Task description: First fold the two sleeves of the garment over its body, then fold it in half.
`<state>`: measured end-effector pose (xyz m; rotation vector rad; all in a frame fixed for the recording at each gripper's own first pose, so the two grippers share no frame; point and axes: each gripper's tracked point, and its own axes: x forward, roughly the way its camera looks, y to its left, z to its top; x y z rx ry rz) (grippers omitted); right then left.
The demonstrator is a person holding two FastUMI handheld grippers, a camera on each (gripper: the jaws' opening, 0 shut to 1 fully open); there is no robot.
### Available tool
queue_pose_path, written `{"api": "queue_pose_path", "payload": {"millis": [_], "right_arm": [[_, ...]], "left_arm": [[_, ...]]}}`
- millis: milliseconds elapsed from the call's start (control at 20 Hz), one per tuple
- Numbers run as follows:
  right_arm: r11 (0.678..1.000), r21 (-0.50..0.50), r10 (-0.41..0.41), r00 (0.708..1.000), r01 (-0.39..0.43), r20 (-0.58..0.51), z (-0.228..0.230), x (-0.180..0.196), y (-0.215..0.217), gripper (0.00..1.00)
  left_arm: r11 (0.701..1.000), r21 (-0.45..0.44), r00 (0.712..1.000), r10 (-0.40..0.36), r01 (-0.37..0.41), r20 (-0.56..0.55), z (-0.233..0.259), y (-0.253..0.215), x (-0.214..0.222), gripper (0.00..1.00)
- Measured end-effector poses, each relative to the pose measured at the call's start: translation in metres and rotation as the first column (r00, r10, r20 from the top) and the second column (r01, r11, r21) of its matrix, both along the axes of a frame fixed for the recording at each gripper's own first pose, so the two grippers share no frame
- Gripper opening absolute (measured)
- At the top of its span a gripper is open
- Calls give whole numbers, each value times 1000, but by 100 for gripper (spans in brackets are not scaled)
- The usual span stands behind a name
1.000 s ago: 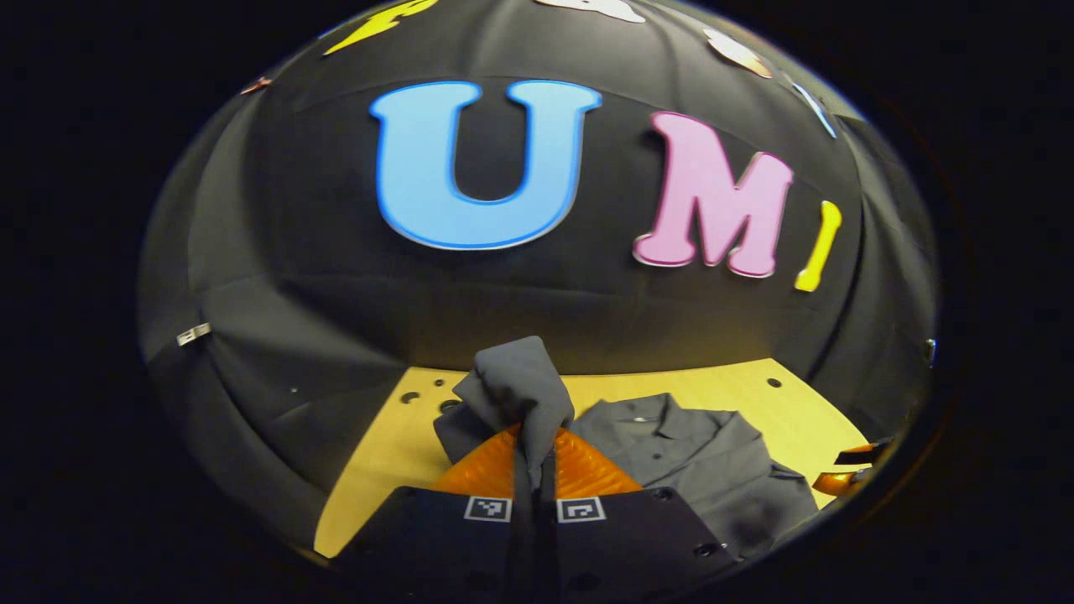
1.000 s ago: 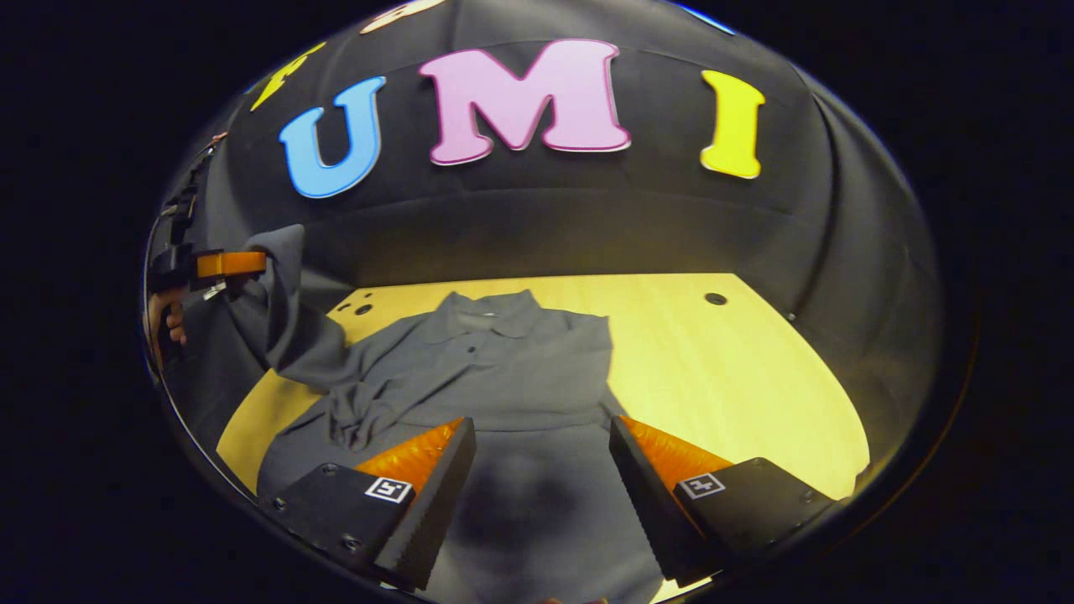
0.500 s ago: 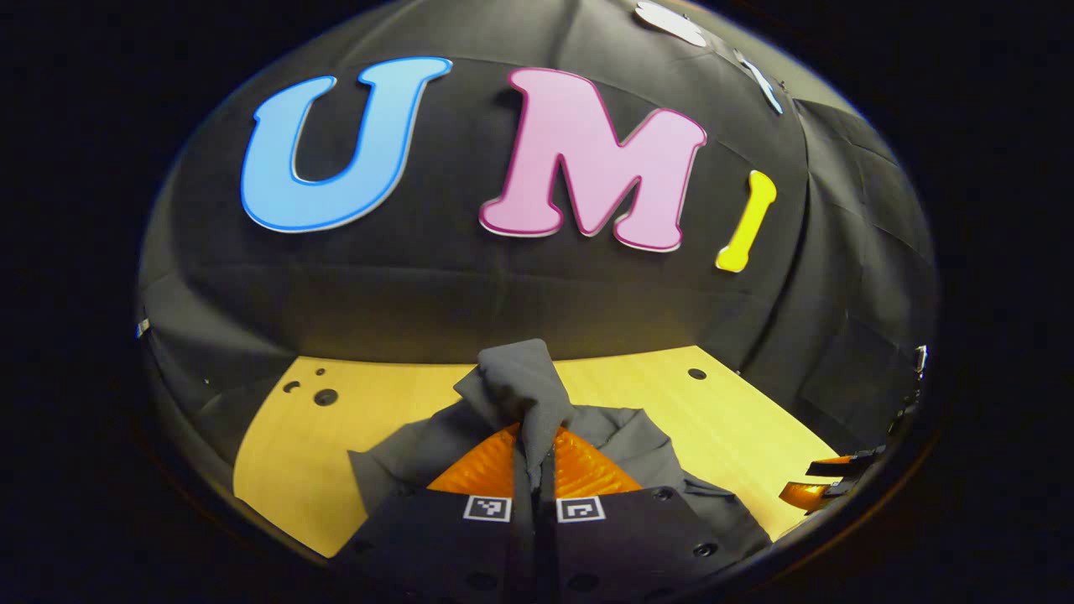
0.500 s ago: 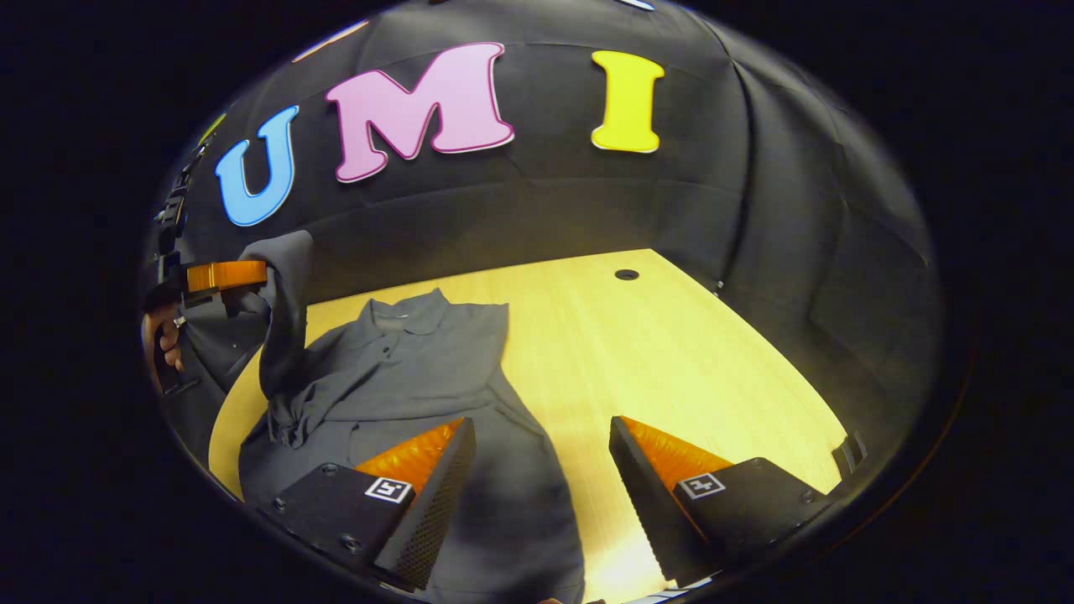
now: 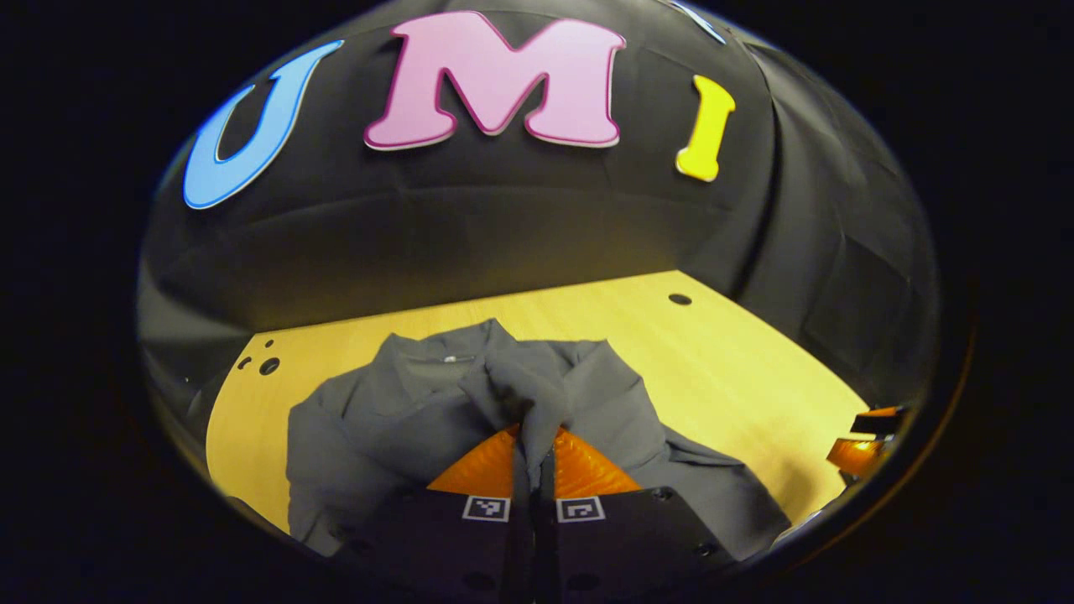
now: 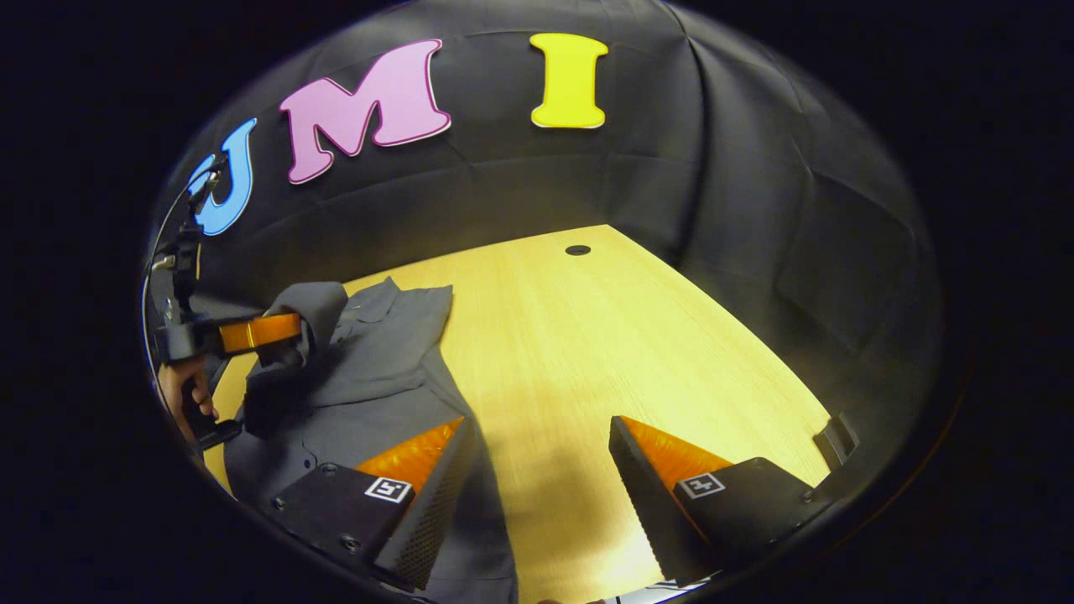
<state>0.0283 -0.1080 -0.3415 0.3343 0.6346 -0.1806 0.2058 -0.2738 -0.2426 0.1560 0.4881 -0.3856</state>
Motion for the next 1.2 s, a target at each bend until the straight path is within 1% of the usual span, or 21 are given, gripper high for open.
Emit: {"api": "queue_pose_path", "payload": {"millis": [50,150,200,250,400,450,500,550,600,650,750,850,900,950,1000,1050,1100,1150,1200], "right_arm": [[1000,0,2,1000,-2,-5,-2,1,-2,99],[1000,4,8,1000,-8,-14,-6,-3,-8,99],[1000,7,13,1000,-13,-10,-6,-1,-10,99],[1000,9,18,1000,-18,-6,-5,1,-10,99],[999,10,41,999,-41,-6,-7,6,-11,99],[999,13,46,999,-46,-7,-6,8,-11,99],[999,16,49,999,-49,-6,-6,10,-11,99],[998,19,53,999,-53,-4,-5,12,-10,99],[998,18,58,998,-58,-4,-4,13,-9,99],[998,13,65,998,-65,-5,-4,15,-8,99],[997,11,83,997,-83,-7,-3,19,-4,99],[995,18,100,995,-100,-1,1,19,3,99],[994,15,110,994,-110,1,3,17,7,99],[992,10,123,992,-123,1,5,15,10,99],[991,4,137,991,-137,0,7,13,14,99],[989,1,151,989,-151,-1,8,10,19,99],[986,1,164,986,-164,-2,10,6,23,99],[984,3,179,984,-179,-1,12,2,29,99],[981,3,195,981,-195,0,15,-4,35,99]], "left_arm": [[1000,4,1000,-14,14,-21,-12,-7,-3,6],[1000,15,998,-18,19,-68,-36,-13,-9,8],[1000,10,996,-18,19,-89,-46,-15,-12,5],[1000,1,994,-17,18,-106,-53,-18,-15,11],[998,-48,989,-41,34,-139,-58,-27,-23,18],[997,-67,989,-48,39,-139,-57,-30,-25,25],[995,-86,989,-59,47,-139,-55,-34,-26,22],[992,-108,987,-73,58,-142,-53,-38,-28,37],[989,-131,986,-92,73,-143,-49,-43,-32,41],[982,-159,982,-123,100,-140,-44,-51,-39,52],[967,-199,974,-186,159,-127,-33,-65,-53,63],[956,-222,969,-220,192,-109,-21,-63,-68,68],[955,-227,971,-217,189,-103,-16,-57,-75,69],[959,-222,974,-201,175,-104,-14,-49,-82,78],[966,-211,979,-176,151,-105,-12,-37,-88,74],[972,-197,983,-151,128,-104,-11,-23,-95,82],[977,-180,986,-132,112,-103,-10,-9,-102,86],[984,-156,989,-106,90,-99,-9,7,-110,89],[989,-136,993,-74,61,-95,-7,24,-116,90]]}}
